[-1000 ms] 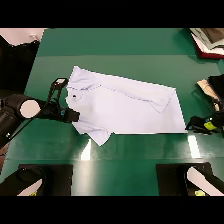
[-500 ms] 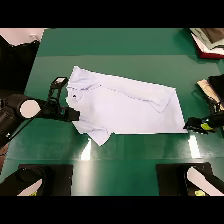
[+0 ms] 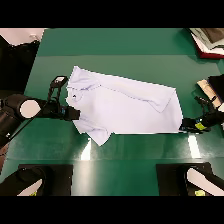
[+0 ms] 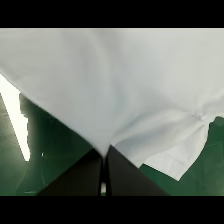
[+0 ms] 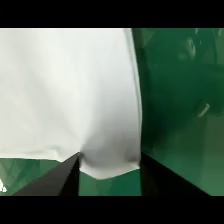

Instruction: Fold the shirts.

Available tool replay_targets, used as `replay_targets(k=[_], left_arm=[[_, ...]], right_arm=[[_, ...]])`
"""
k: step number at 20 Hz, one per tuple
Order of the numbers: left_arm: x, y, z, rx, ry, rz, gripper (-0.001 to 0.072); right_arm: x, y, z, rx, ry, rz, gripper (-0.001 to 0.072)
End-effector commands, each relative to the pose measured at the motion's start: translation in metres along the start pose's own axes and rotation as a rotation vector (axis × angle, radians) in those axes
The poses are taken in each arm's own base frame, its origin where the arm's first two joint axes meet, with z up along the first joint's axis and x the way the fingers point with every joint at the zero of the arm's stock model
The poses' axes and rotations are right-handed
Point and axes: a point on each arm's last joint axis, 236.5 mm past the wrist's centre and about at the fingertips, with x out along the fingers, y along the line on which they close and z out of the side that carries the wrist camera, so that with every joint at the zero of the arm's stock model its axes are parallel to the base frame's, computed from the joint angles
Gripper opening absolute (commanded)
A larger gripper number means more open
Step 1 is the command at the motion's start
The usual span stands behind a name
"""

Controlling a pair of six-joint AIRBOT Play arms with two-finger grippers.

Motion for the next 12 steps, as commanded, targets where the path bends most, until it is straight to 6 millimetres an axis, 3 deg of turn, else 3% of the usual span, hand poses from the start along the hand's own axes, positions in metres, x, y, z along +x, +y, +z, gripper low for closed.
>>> replay_targets(k=[1, 3, 7, 9, 12], left_arm=[[0.0, 0.0, -0.001, -0.001, 0.005, 0.001, 0.0026], [0.0, 0.001, -0.002, 0.0, 0.01, 0.002, 0.0025], [-0.018, -0.007, 0.011, 0.017, -0.012, -0.007, 0.0026], [-0.043, -0.018, 0.032, 0.082, -0.065, -0.023, 0.0026], [-0.095, -0.037, 0.066, 0.156, -0.177, -0.048, 0.0026]], right_arm=[[0.003, 0.004, 0.004, -0.018, -0.012, -0.005, 0.0204], [0.003, 0.005, 0.0, -0.019, 0.006, -0.001, 0.0033], [-0.022, 0.021, -0.002, -0.029, -0.063, 0.037, 0.0021], [-0.049, 0.041, 0.002, -0.04, -0.159, 0.093, 0.0021], [-0.117, 0.084, 0.019, -0.06, -0.379, 0.209, 0.0021]])
